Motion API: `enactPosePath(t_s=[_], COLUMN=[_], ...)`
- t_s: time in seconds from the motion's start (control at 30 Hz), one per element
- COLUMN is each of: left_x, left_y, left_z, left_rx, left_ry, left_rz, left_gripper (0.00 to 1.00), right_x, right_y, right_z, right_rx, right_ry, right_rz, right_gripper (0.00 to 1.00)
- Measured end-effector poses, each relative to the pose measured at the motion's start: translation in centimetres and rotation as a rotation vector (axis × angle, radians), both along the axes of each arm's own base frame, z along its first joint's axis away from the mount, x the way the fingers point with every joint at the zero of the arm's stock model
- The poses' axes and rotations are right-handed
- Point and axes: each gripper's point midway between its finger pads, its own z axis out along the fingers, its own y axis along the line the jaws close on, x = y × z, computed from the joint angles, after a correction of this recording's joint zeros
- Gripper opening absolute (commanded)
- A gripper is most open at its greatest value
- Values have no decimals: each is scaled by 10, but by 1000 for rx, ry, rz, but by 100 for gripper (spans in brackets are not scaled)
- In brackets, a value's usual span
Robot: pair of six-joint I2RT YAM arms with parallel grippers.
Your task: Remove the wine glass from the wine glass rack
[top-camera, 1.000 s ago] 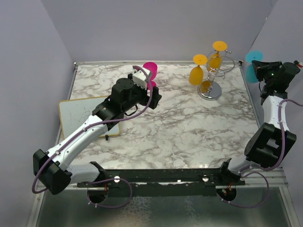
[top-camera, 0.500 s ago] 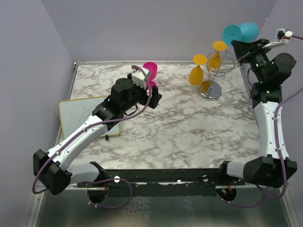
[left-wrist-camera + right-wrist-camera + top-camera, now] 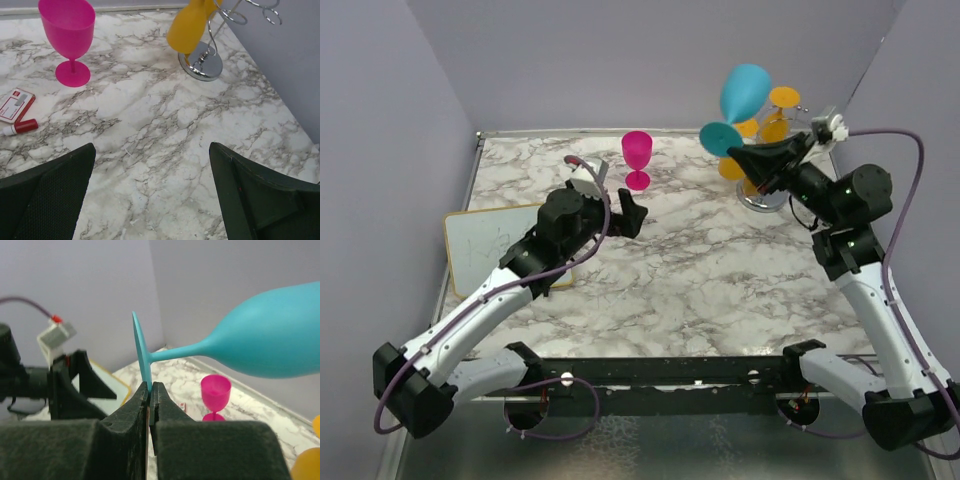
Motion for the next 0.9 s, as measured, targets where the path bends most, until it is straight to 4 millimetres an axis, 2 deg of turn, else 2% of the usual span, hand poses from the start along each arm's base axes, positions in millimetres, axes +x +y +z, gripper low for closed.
enactPosePath(t_s=[0.1,0.3,0.4,0.47,0.53,0.6,0.73,0.9], left_x=[-12,-33,-41,-46,-49,-50,-49,-42], left_y=[14,45,53,56,55,51,36,28], left_z=[7,44,71,81,87,89,87,65], left_rx=[-71,-135,-155,-158,-152,-138,-93,-3], left_ry=[12,-15,-38,-41,-29,-7,61,160], left_rz=[53,132,137,133,119,96,41,31], left_gripper=[99,99,99,99,99,99,99,99], right_x=[-21,-59,-76,-91,-107,-118,-123,-117], right_y=[23,65,84,96,108,117,127,127], right_z=[-29,-98,-146,-180,-210,-229,-247,-256], right_rx=[-59,-217,-334,-427,-523,-604,-717,-818], right_ry=[0,-25,-42,-63,-102,-153,-243,-331], right_rz=[72,217,285,338,390,429,433,355], right_gripper=[2,1,1,1,1,1,1,1])
